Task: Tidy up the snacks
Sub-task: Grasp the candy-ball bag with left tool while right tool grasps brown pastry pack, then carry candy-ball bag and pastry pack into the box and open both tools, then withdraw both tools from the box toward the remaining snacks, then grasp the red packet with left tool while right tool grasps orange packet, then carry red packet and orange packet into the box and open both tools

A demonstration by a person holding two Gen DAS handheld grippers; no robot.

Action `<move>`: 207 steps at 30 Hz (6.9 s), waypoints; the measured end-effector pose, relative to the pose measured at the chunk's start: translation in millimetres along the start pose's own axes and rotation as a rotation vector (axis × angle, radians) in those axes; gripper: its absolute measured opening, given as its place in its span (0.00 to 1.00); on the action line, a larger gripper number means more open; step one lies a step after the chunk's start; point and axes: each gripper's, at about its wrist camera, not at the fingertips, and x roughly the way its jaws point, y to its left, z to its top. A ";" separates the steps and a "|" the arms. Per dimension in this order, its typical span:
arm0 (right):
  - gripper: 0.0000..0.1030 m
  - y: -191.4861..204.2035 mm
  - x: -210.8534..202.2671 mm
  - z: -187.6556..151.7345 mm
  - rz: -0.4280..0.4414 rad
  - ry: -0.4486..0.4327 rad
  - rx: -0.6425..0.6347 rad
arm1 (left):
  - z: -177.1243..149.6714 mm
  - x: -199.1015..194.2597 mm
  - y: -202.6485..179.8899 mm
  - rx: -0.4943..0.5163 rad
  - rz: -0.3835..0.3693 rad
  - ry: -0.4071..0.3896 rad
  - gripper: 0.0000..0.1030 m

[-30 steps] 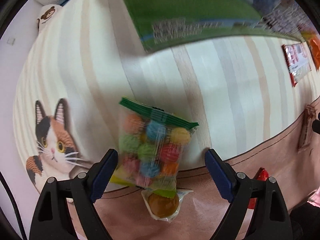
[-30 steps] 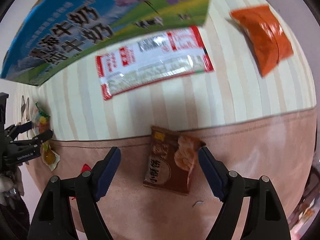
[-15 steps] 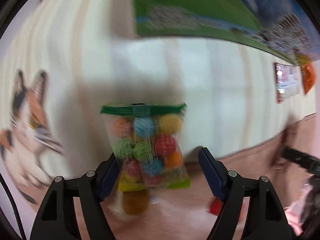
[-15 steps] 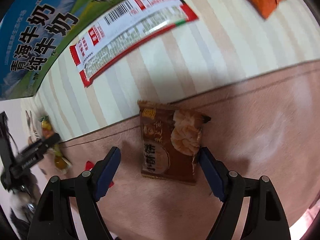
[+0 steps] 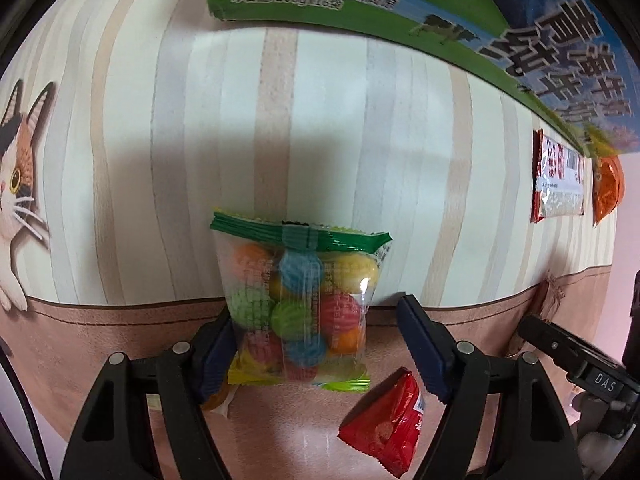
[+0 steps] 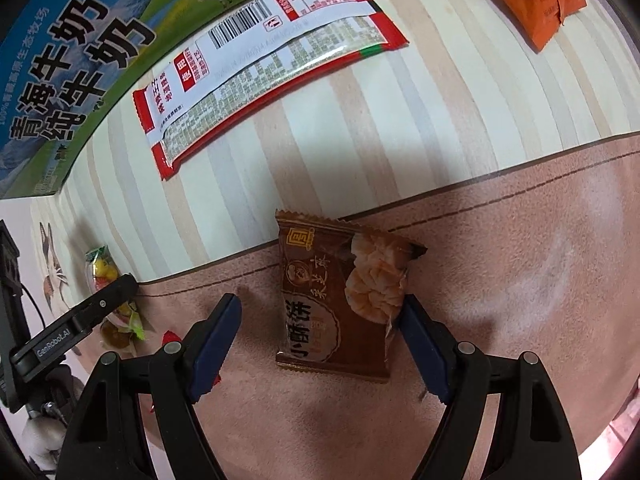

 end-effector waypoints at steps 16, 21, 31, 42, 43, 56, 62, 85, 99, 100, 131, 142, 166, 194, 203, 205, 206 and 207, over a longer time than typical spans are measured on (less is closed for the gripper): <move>0.58 31.6 24.3 -35.4 -0.111 -0.066 -0.075 | -26.0 -23.6 -40.6 0.010 0.061 -0.048 0.48; 0.58 45.7 23.0 -37.3 -0.117 -0.076 -0.079 | -22.8 -29.5 -40.6 0.011 0.063 -0.054 0.48; 0.58 50.9 -0.7 -43.3 -0.039 -0.103 -0.088 | -37.4 -63.2 -61.9 0.039 0.023 -0.081 0.48; 0.58 92.8 -103.0 -46.6 0.109 -0.254 -0.211 | -52.4 -161.5 -112.4 0.129 -0.153 -0.209 0.48; 0.58 96.6 -113.9 -43.8 0.117 -0.272 -0.222 | -51.3 -174.4 -115.9 0.137 -0.166 -0.233 0.48; 0.58 162.7 -211.6 58.1 0.154 -0.424 -0.320 | 71.4 -275.8 -134.3 0.197 -0.099 -0.370 0.48; 0.58 189.5 -193.4 113.5 0.118 -0.383 -0.320 | 150.2 -251.8 -123.5 0.177 0.031 -0.312 0.48; 0.94 198.4 -102.4 175.3 -0.025 -0.170 -0.288 | 205.1 -194.6 -97.9 0.085 0.109 -0.234 0.76; 0.94 186.7 -183.9 102.1 -0.119 -0.489 -0.357 | 91.5 -248.6 -130.5 0.114 0.053 -0.478 0.98; 0.94 185.8 -188.2 96.0 -0.121 -0.505 -0.360 | 80.0 -253.1 -133.1 0.127 0.064 -0.503 0.98; 0.97 35.7 -55.5 -34.1 -0.227 -0.222 -0.233 | -80.8 -143.3 -134.7 0.033 0.177 -0.382 0.98; 1.00 -2.3 18.0 -9.0 -0.222 -0.119 -0.250 | -71.2 -97.9 -156.2 -0.076 0.254 -0.278 0.98; 0.54 -45.4 -75.4 128.1 -0.065 -0.190 -0.306 | -72.5 -114.7 -168.4 -0.175 0.244 -0.268 0.98; 0.54 29.1 -8.4 -59.0 0.046 0.004 -0.254 | -108.0 -41.4 -109.9 -0.094 -0.024 -0.015 0.52; 0.54 47.7 -8.3 -71.3 0.046 -0.028 -0.243 | -105.4 -62.5 -95.0 -0.082 -0.052 -0.037 0.39; 0.53 47.5 -15.9 -70.8 0.057 -0.037 -0.246 | -106.7 -74.4 -95.3 -0.081 -0.070 -0.048 0.39; 0.53 49.3 -19.7 -70.9 0.064 -0.043 -0.248 | -106.5 -80.2 -96.8 -0.080 -0.080 -0.053 0.39; 0.53 52.4 -25.0 -70.8 0.076 -0.050 -0.249 | -109.6 -87.5 -97.3 -0.078 -0.093 -0.061 0.39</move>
